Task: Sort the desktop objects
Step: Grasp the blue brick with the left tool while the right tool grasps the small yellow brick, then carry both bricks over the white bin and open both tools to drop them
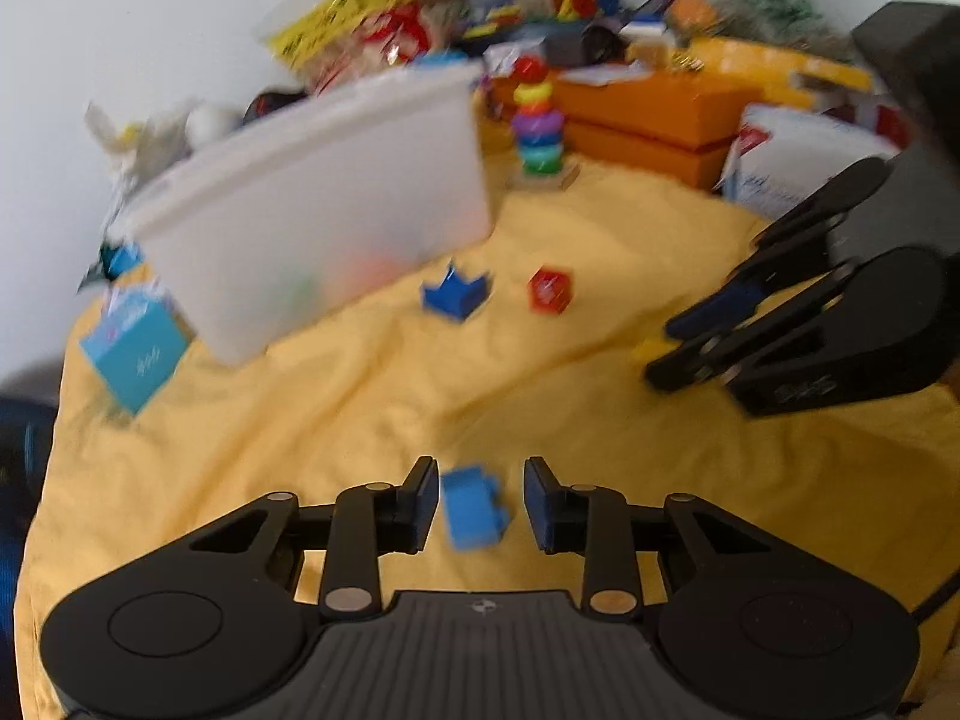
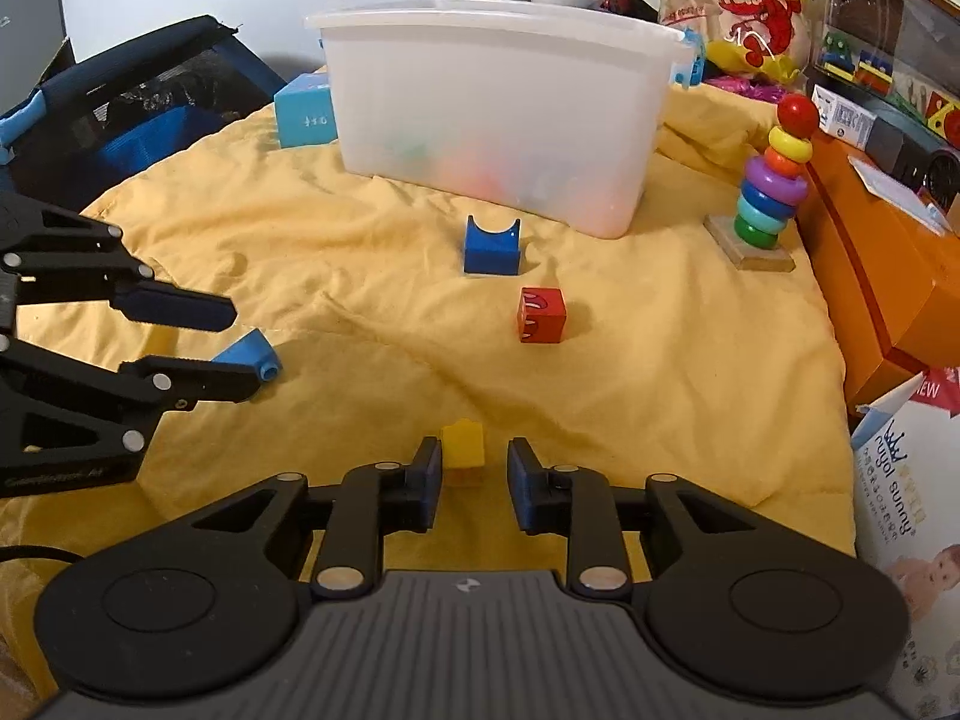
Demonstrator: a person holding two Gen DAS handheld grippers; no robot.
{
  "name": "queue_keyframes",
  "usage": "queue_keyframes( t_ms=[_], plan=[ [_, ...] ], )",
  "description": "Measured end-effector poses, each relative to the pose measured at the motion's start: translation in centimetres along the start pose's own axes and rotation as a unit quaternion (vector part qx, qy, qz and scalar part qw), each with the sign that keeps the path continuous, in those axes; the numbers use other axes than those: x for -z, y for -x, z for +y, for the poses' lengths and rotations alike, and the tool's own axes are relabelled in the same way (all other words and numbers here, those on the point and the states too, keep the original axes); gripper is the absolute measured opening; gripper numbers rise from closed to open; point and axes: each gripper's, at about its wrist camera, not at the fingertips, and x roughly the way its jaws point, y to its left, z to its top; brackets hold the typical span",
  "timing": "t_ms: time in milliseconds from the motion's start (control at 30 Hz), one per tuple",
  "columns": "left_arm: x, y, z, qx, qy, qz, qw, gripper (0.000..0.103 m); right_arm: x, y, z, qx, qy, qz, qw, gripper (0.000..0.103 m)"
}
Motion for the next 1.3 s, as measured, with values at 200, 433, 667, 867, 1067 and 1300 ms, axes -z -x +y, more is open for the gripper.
queue_keyframes(
  t_ms=[200, 433, 667, 867, 1067, 1300],
  plan=[
    [0.3, -1.6, 0.0, -0.009, -0.003, 0.03, 0.9995, 0.036, 0.0, -0.3, 0.0, -0.003, -0.008, 0.006, 1.0, 0.027],
    [1.2, -2.2, 2.1, 0.024, 0.072, 0.031, 0.9967, 0.017, 0.1, -1.1, 0.0, -0.003, -0.014, 0.003, 1.0, 0.027],
    [0.8, -0.8, 4.1, 0.043, 0.134, 0.019, 0.9898, 0.017, 0.0, 0.1, -0.7, -0.029, -0.042, 0.007, 0.999, 0.017],
    [-3.1, 2.6, 6.6, 0.034, 0.157, -0.055, 0.9855, 0.017, -3.8, 3.4, -1.0, -0.018, -0.012, -0.061, 0.998, 0.017],
    [-9.8, 3.8, 10.5, -0.006, 0.142, -0.138, 0.9802, 0.017, -11.1, 5.0, -2.4, 0.011, 0.002, -0.163, 0.986, 0.017],
    [-16.4, 0.8, 14.6, -0.059, 0.119, -0.16, 0.9781, 0.017, -18.6, 2.7, -4.5, 0.02, -0.029, -0.204, 0.978, 0.017]
  ],
)
